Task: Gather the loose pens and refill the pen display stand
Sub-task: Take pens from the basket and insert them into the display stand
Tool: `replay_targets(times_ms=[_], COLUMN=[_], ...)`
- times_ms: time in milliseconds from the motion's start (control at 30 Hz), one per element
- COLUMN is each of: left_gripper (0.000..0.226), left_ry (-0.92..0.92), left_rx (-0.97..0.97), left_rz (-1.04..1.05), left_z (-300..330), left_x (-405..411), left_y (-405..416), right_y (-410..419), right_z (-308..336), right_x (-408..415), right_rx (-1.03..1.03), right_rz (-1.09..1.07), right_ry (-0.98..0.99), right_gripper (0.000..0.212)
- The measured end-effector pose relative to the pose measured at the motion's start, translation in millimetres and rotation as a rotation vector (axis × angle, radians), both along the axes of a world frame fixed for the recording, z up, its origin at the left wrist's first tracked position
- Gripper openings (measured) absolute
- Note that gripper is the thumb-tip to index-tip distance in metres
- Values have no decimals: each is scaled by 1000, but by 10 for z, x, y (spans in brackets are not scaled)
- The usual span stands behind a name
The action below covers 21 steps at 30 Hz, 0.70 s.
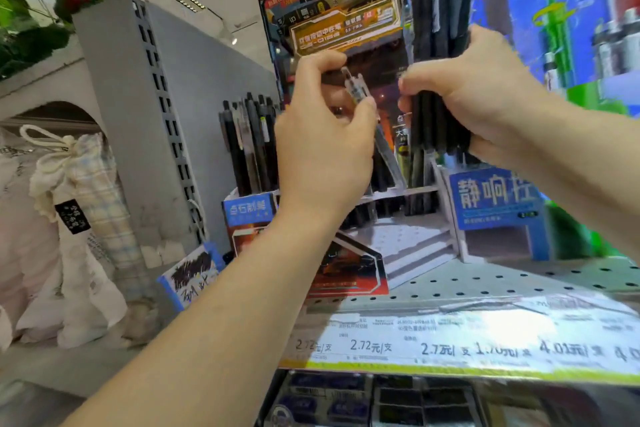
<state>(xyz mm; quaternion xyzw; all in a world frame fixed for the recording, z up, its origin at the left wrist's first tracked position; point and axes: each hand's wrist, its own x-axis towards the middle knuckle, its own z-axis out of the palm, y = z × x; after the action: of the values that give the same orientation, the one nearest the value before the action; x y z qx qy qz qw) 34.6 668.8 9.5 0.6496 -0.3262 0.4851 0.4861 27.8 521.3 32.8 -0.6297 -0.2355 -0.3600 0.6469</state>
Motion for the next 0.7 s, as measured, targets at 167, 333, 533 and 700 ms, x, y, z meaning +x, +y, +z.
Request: replay_targets(times_ms=[167,333,533,700], left_gripper=[32,30,41,60], left_ry=[30,219,345,585], left_rx=[75,166,343,390], left_rz=[100,114,173,59], left_z=[-74,-97,-108,-60], left_x=[163,293,268,268], left_y=[-163,-249,-300,-309], right_y=[47,20,-19,-57], right_z=[-67,-50,-79,-77], right_x=[61,80,117,183], right_rx=[-35,-51,-70,-96], right_rz=[-131,-177,-169,-120], right_ry=[56,87,82,129], right_gripper=[58,81,57,42])
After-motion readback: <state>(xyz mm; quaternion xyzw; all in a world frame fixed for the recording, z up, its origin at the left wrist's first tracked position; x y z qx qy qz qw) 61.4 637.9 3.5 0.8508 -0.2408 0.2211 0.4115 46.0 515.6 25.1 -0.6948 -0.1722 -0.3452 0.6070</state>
